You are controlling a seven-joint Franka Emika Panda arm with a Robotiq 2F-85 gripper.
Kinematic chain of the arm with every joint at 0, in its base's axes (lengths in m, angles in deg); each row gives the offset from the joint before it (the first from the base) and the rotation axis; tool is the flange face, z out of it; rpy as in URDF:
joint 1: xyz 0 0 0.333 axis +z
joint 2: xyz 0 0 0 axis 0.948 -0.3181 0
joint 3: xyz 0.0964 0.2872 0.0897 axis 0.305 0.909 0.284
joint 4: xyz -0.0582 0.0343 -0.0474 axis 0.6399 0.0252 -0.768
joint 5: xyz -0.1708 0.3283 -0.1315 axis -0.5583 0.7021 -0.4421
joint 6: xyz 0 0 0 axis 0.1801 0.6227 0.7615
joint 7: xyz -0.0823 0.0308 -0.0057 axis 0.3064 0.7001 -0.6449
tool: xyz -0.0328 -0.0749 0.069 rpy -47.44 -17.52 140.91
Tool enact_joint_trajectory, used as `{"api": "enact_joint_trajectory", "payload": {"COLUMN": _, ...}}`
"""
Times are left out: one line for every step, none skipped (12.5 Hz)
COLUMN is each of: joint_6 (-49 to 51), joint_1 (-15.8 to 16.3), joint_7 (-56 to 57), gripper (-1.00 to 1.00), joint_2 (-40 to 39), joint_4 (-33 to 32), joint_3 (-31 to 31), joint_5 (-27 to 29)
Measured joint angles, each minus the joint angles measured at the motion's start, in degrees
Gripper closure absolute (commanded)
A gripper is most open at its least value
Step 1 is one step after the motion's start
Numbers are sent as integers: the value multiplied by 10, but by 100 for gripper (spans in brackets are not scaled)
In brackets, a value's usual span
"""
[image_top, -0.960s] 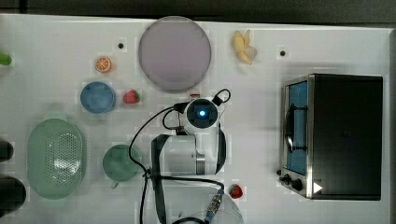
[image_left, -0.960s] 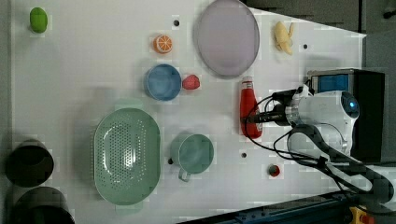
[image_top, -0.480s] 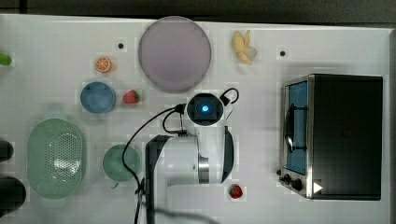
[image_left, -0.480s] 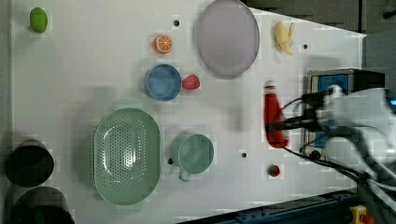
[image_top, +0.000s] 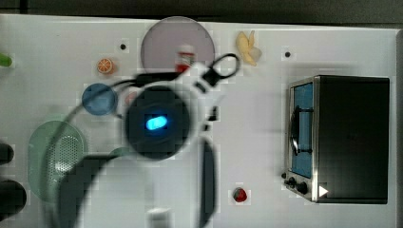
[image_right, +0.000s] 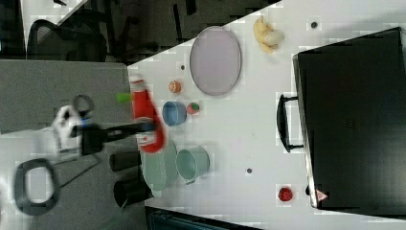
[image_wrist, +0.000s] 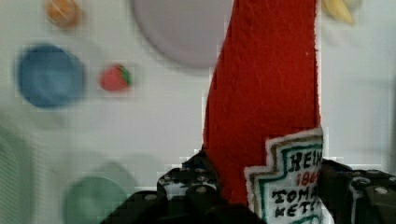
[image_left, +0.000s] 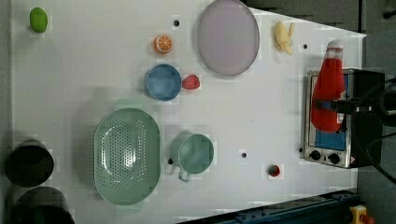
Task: Pick Ketchup from the table and place it in strainer.
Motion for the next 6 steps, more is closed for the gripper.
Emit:
{"api": "enact_joint_trajectory", "payload": {"joint_6": -1, "joint_1": 4, "joint_7": -37, "gripper": -24, "joint_2": 2, "joint_4": 11, "joint_3": 29, "joint_5": -1}}
{"api": "enact_joint_trajectory", "payload": {"joint_6": -1, "joint_1": 10, "joint_7": -82, "gripper": -24, "joint_2": -6, "joint_4": 19, "joint_3": 61, "joint_5": -4}}
{"api": "enact_joint_trajectory", "payload": {"joint_6": -2, "joint_1": 18, "joint_7": -129, "gripper": -24, "joint_2": -19, "joint_4": 20, "joint_3": 97, "joint_5": -4}}
{"api": "enact_joint_trajectory", "payload": {"joint_6": -3, "joint_1": 34, "joint_7": -175, "gripper": -24, "joint_2": -40, "joint_4": 20, "joint_3": 127, "joint_5": -3}}
{"api": "enact_joint_trajectory", "payload": {"joint_6": -4, "joint_1": 47, "joint_7": -214, "gripper": -24, "joint_2": -66, "joint_4": 19, "joint_3": 161, "joint_5": -3}}
{"api": "enact_joint_trajectory", "payload": {"joint_6": -20, "joint_1": 58, "joint_7": -254, "gripper": -24, "joint_2": -95, "joint_4": 19, "joint_3": 194, "joint_5": -3}}
